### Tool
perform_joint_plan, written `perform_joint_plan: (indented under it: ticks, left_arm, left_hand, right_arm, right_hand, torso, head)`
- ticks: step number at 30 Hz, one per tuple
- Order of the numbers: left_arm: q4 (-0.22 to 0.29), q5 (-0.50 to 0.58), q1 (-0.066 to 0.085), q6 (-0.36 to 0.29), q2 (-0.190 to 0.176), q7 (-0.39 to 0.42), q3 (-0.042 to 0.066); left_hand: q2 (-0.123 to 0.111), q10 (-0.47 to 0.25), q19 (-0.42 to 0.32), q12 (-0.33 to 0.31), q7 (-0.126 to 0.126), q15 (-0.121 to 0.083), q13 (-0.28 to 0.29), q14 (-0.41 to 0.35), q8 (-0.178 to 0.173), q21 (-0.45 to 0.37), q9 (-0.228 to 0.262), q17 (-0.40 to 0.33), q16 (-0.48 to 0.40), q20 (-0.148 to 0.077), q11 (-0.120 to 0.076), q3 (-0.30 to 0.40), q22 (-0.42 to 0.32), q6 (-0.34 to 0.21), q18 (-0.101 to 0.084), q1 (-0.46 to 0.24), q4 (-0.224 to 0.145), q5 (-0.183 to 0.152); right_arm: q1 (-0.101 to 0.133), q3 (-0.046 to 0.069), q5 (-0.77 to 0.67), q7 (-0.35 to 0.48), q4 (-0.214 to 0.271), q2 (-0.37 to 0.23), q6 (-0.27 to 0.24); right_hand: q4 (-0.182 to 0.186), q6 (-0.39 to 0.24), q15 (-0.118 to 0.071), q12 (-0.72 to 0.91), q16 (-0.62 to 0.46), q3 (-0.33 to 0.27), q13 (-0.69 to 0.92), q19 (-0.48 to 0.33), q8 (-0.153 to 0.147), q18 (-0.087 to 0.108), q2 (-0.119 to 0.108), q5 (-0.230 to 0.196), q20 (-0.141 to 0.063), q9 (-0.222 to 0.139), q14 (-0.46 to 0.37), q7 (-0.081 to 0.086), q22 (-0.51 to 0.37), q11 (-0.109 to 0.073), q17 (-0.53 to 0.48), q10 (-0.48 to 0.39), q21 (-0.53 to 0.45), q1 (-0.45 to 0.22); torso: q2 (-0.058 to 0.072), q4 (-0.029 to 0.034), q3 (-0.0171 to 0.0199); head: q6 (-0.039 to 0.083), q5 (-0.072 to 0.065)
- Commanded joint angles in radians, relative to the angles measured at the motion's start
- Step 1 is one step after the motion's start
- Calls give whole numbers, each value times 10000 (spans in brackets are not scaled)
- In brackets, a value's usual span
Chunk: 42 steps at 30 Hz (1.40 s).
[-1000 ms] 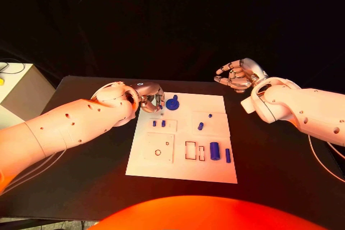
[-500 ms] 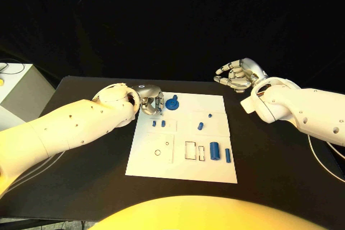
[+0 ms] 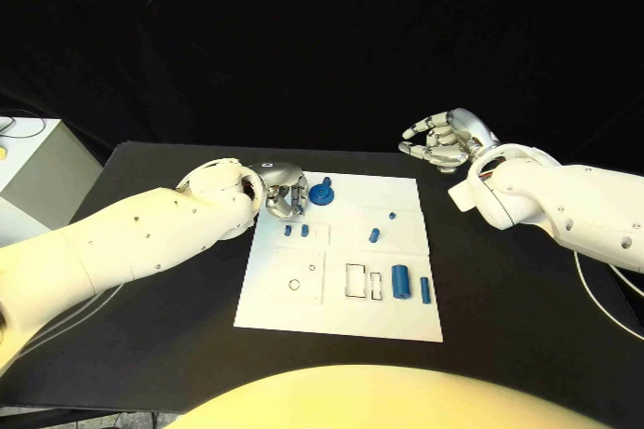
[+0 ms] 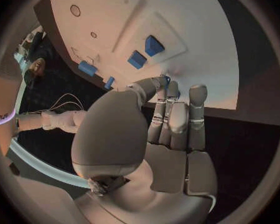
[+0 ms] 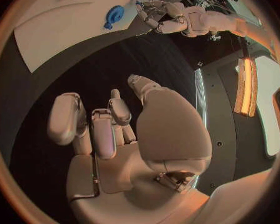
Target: Assemble the parts on the task board
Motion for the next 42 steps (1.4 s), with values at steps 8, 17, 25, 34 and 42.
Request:
perform_joint_plan:
  ticks: [8, 17, 25, 34, 42]
  left_arm:
    - [16, -63, -7, 219, 42, 49, -24]
    - [35, -76, -7, 355, 36, 38, -32]
    - [78, -76, -7, 425, 37, 43, -34]
    - [84, -163, -7, 377, 31, 73, -37]
    - [80, -192, -7, 396, 37, 40, -56]
  left_hand:
    - [97, 91, -72, -82, -16, -2, 10, 7, -48, 6, 21, -33, 22, 8, -10, -46, -29, 63, -173, -47, -36, 32]
    - [106, 103, -68, -100, -19, -5, 12, 5, -58, 10, 26, -33, 22, 5, -12, -42, -21, 69, -174, -36, -48, 34]
    - [107, 108, -82, -108, -20, -7, 13, 5, -63, -1, 29, -32, 22, 4, -13, -42, -39, 71, -170, -32, -53, 34]
    - [113, 121, -122, -127, -21, -8, 16, -24, -73, -32, 35, -99, 0, 2, -14, -40, -89, 79, -158, -24, -65, 34]
    - [113, 121, -122, -127, -21, -8, 16, -24, -73, -32, 35, -99, 0, 2, -14, -40, -89, 79, -158, -24, -65, 34]
  right_arm:
    - [-13, 3, -21, 120, 0, 10, 60]
    - [-16, 3, -21, 119, -2, 8, 61]
    - [-18, 3, -21, 116, -4, 12, 62]
    - [-26, 3, -21, 124, -10, 17, 57]
    - [-37, 3, -21, 115, -15, 28, 61]
  right_hand:
    - [47, -65, 50, -50, -35, 19, -9, 8, 36, 155, 4, 49, -26, 11, 437, 7, 702, -6, 805, -15, -12, 72]
    - [47, -65, 50, -50, -35, 19, -9, 8, 36, 155, 4, 49, -26, 11, 437, 7, 702, -6, 805, -15, -12, 72]
    - [47, -65, 50, -50, -35, 19, -9, 8, 36, 155, 4, 49, -26, 11, 437, 7, 702, -6, 805, -15, -12, 72]
    - [47, -65, 50, -50, -35, 19, -9, 8, 36, 155, 4, 49, -26, 11, 437, 7, 702, -6, 805, -15, -12, 72]
    - [48, -72, 48, -43, -33, 29, -2, 17, 52, 151, 5, 53, -28, 8, 440, 6, 713, -7, 813, -4, 1, 86]
  torso:
    - [-2, -1, 3]
    - [-3, -8, 2]
    - [-2, -2, -2]
    - [-9, 1, 1]
    - [-8, 2, 4]
  head:
    - [-1, 11]
    - [-1, 55]
    - [-1, 42]
    - [-1, 51]
    - [-1, 65]
